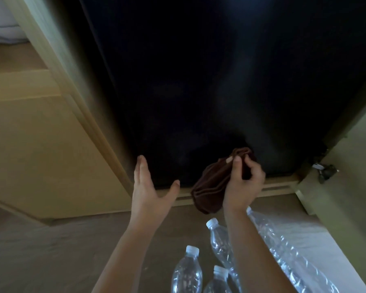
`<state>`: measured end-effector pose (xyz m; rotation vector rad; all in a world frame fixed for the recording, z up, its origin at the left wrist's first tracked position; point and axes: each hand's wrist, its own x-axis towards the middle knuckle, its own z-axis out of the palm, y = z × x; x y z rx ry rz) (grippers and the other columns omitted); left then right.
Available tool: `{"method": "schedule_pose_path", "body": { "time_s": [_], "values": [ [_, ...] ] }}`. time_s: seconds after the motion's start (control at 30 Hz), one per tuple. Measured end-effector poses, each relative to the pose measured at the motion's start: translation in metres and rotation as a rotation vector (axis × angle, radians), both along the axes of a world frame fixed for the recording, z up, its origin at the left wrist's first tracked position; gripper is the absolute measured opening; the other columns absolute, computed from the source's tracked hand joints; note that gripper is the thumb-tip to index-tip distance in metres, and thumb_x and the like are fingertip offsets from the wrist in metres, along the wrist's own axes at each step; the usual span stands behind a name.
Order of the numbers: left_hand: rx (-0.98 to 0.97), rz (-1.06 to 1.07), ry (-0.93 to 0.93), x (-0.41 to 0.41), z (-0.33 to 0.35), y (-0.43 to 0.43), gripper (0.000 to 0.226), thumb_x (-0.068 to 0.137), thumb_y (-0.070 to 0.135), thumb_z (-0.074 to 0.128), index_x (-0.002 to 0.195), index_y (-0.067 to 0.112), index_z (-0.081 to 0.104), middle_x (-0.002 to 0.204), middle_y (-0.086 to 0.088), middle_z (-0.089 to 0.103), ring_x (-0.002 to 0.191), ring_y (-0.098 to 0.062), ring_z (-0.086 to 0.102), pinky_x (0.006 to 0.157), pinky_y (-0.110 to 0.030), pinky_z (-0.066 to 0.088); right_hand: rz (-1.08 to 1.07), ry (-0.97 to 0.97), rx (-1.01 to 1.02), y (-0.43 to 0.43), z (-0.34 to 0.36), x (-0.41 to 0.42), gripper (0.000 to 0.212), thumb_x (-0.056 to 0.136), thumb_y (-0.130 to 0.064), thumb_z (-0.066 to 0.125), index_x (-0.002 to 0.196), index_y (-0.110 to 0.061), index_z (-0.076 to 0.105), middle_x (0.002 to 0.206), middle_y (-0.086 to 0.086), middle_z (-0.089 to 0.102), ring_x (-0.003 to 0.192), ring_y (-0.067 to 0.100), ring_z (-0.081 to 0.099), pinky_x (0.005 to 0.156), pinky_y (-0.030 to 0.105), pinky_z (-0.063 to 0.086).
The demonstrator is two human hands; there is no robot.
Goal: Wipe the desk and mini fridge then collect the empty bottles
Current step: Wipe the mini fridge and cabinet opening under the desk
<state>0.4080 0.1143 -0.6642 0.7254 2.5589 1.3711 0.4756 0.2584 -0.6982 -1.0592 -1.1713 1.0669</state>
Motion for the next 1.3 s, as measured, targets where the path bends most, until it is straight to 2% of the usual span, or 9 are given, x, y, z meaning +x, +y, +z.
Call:
{"method": "schedule_pose_path", "body": {
  "time_s": [0.13,0.23,0.33,0.47,0.53,0.6,0.87,1.13,1.3],
  "values": [
    [-0.032,0.03,0.114,0.013,0.009,0.008,0.1,0.079,0.036,0.066,0.147,0.017,-0.005,0.156,0.001,-0.004,0.141,-0.014,0.002,0.107,-0.023,0.01,0.091,0.079,-0.129,-0.019,0.005,-0.01,0.012,0.085,-0.012,0.063,0.097,-0.01,0.063,0.109,0.012,0.054,0.09,0.005,0.052,0.077,-0.003,0.036],
    [0.012,0.107,0.154,0.03,0.018,0.024,0.1,0.078,0.036,0.066,0.147,0.017,-0.003,0.156,-0.001,-0.008,0.142,-0.019,0.002,0.11,-0.032,0.013,0.088,0.109,-0.11,-0.01,0.016,0.0,0.013,0.084,-0.015,0.065,0.096,-0.018,0.063,0.108,0.008,0.057,0.09,0.001,0.054,0.079,0.001,0.04],
    [0.093,0.146,0.151,0.049,0.025,0.04,0.097,0.078,0.035,0.066,0.147,0.016,0.001,0.156,0.0,-0.007,0.142,-0.018,0.001,0.112,-0.032,0.014,-0.093,0.142,0.0,0.037,0.033,0.026,0.018,0.083,-0.014,0.066,0.101,-0.011,0.065,0.105,0.015,0.059,0.093,0.011,0.055,0.086,0.01,0.042],
    [0.058,0.058,0.159,0.071,0.023,0.063,0.095,0.079,0.033,0.066,0.147,0.016,0.002,0.156,-0.001,-0.007,0.142,-0.02,0.002,0.114,-0.04,0.016,-0.359,0.129,0.105,0.114,0.052,0.061,0.029,0.081,-0.018,0.063,0.104,0.0,0.066,0.101,0.022,0.061,0.088,0.0,0.05,0.082,0.0,0.033],
    [0.043,0.002,0.134,0.08,0.021,0.077,0.095,0.079,0.034,0.065,0.147,0.017,0.002,0.155,0.001,-0.009,0.142,-0.02,0.002,0.114,-0.042,0.018,-0.406,0.076,0.105,0.126,0.046,0.059,0.028,0.082,-0.015,0.062,0.104,0.003,0.066,0.097,0.03,0.058,0.086,0.007,0.048,0.079,-0.006,0.027],
    [0.024,-0.042,0.098,0.088,0.017,0.09,0.095,0.08,0.035,0.065,0.147,0.018,0.0,0.155,0.003,-0.011,0.142,-0.02,0.001,0.114,-0.04,0.018,-0.416,0.082,0.037,0.122,0.03,0.048,0.027,0.085,-0.012,0.061,0.107,0.003,0.065,0.1,0.031,0.055,0.087,0.016,0.048,0.078,-0.006,0.027],
    [0.0,-0.028,0.006,0.097,-0.003,0.104,0.096,0.079,0.032,0.066,0.147,0.017,0.001,0.155,0.002,-0.01,0.142,-0.019,0.001,0.114,-0.04,0.018,-0.36,0.194,-0.407,0.115,-0.026,0.051,0.03,0.093,-0.025,0.051,0.118,-0.01,0.06,0.126,0.013,0.054,0.103,0.018,0.057,0.085,0.013,0.042],
    [0.003,-0.031,0.001,0.093,-0.013,0.092,0.095,0.079,0.025,0.068,0.147,0.018,0.003,0.155,0.005,-0.008,0.141,-0.011,0.001,0.112,-0.033,0.021,-0.291,0.09,-0.06,0.092,0.004,0.04,0.036,0.085,-0.011,0.064,0.12,-0.003,0.058,0.12,0.018,0.042,0.099,0.009,0.045,0.078,-0.009,0.027],
    [0.032,-0.039,0.038,0.089,-0.012,0.092,0.093,0.079,0.023,0.068,0.147,0.017,0.005,0.156,0.002,-0.005,0.125,0.008,0.001,0.104,-0.02,0.014,-0.172,0.004,-0.071,0.082,-0.033,0.039,0.044,0.091,-0.025,0.056,0.134,-0.021,0.045,0.132,0.007,0.031,0.123,0.018,0.041,0.099,0.011,0.029]
  ]
}}
